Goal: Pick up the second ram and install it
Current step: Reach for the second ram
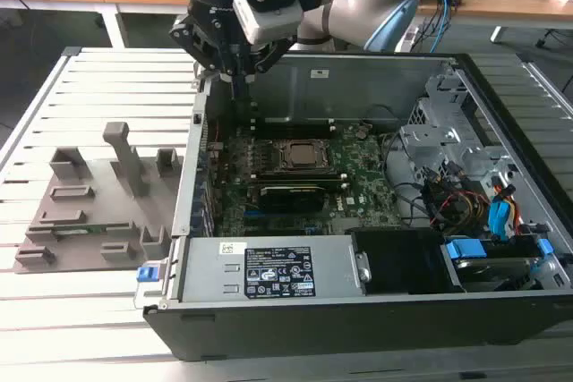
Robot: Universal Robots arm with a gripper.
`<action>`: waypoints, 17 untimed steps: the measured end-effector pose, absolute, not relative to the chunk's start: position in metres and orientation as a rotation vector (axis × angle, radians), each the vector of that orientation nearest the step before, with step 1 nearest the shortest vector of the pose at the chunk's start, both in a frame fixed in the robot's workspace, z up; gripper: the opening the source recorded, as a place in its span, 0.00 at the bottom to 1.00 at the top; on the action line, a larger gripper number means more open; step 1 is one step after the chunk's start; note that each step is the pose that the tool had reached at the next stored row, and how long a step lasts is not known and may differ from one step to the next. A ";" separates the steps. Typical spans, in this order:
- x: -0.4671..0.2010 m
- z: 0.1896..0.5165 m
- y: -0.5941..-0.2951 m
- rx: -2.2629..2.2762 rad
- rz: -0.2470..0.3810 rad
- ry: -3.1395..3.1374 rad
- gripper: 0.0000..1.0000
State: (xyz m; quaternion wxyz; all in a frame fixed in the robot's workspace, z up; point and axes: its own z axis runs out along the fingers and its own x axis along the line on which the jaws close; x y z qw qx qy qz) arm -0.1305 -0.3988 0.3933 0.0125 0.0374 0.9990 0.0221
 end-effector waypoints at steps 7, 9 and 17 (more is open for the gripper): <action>-0.165 0.393 -0.399 0.117 0.069 3.114 0.11; -0.168 0.393 -0.399 0.117 0.069 3.113 0.11; -0.185 0.393 -0.399 0.117 0.069 3.114 0.11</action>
